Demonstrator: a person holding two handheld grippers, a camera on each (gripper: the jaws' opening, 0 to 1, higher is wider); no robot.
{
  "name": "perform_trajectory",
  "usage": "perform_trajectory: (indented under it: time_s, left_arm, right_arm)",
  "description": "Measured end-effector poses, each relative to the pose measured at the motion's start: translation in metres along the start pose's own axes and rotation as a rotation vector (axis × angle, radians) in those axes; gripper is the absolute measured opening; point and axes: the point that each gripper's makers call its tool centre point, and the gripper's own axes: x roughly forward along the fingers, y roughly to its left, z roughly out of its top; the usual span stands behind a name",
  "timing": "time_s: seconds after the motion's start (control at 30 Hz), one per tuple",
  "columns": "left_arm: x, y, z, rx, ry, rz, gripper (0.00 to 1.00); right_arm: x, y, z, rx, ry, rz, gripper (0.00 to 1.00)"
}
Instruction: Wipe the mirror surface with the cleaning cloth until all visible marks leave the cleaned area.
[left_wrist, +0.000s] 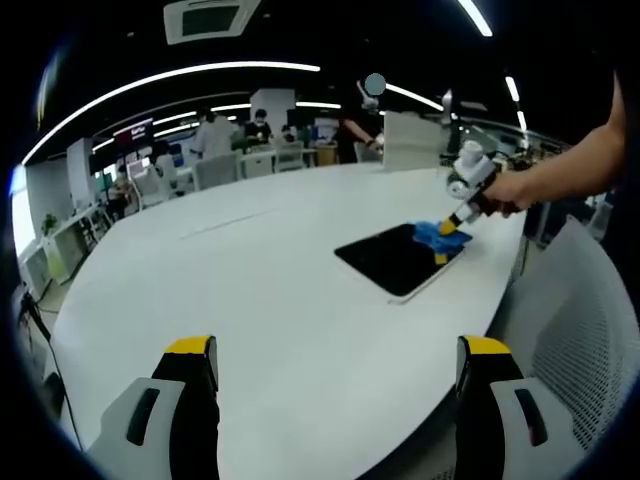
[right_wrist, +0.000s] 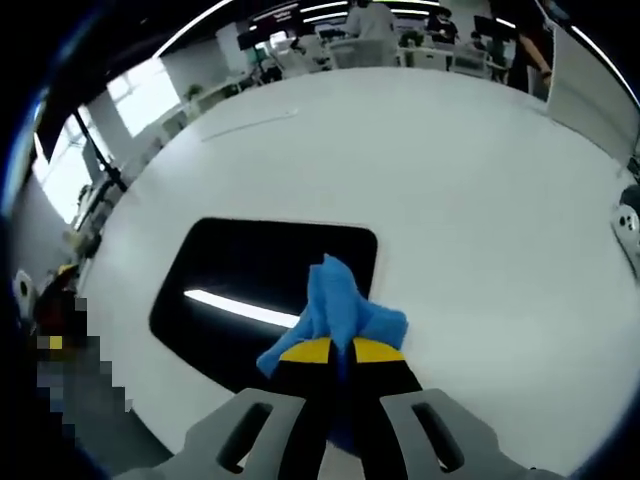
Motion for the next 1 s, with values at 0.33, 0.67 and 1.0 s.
perform_trajectory:
  time_s: [0.33,0.67,1.0]
  left_arm:
    - [0.000,-0.002,0.000,0.005,0.005,-0.007,0.99]
    - [0.001,-0.004,-0.001,0.005,0.010,-0.014,0.99]
    - [0.001,-0.003,-0.001,0.005,0.010,-0.011,0.99]
  right_arm:
    - [-0.007,0.003,-0.010,0.016,0.001,0.014,0.01]
    - [-0.010,0.007,-0.018,0.008,0.005,0.000,0.01]
    - [-0.010,0.006,-0.017,0.041,-0.005,-0.020,0.01]
